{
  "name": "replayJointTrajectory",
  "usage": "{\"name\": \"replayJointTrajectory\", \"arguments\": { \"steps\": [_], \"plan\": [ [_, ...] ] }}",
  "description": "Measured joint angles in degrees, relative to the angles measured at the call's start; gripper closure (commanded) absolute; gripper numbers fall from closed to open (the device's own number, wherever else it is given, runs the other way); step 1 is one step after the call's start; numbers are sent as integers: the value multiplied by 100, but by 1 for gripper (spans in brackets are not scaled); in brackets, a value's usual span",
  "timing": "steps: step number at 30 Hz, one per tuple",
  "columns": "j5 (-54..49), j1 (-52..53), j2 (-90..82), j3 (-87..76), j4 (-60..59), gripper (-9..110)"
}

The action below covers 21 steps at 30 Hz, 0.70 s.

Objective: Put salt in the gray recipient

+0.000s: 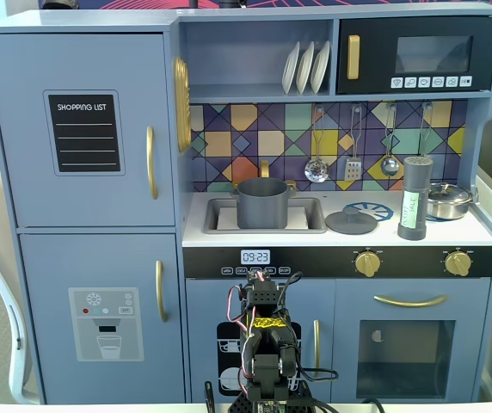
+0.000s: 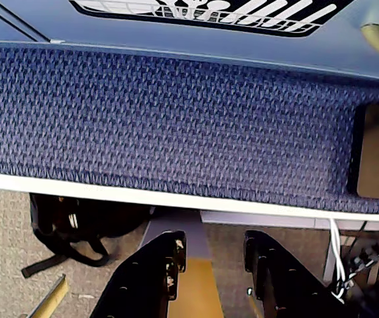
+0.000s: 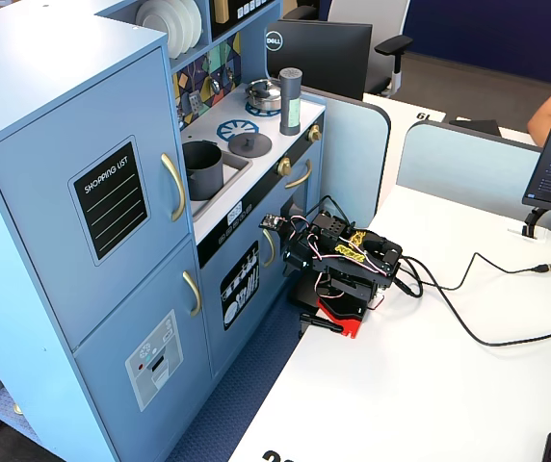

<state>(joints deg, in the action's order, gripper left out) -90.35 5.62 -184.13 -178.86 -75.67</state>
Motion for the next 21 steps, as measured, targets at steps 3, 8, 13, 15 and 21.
{"name": "replayJointTrajectory", "arguments": {
  "steps": [3, 8, 13, 15, 21],
  "plan": [
    [18, 0, 0, 0, -9, 96],
    [18, 0, 0, 0, -9, 96],
    [18, 0, 0, 0, -9, 96],
    [18, 0, 0, 0, -9, 96],
    [18, 0, 0, 0, -9, 95]
  ]
}}
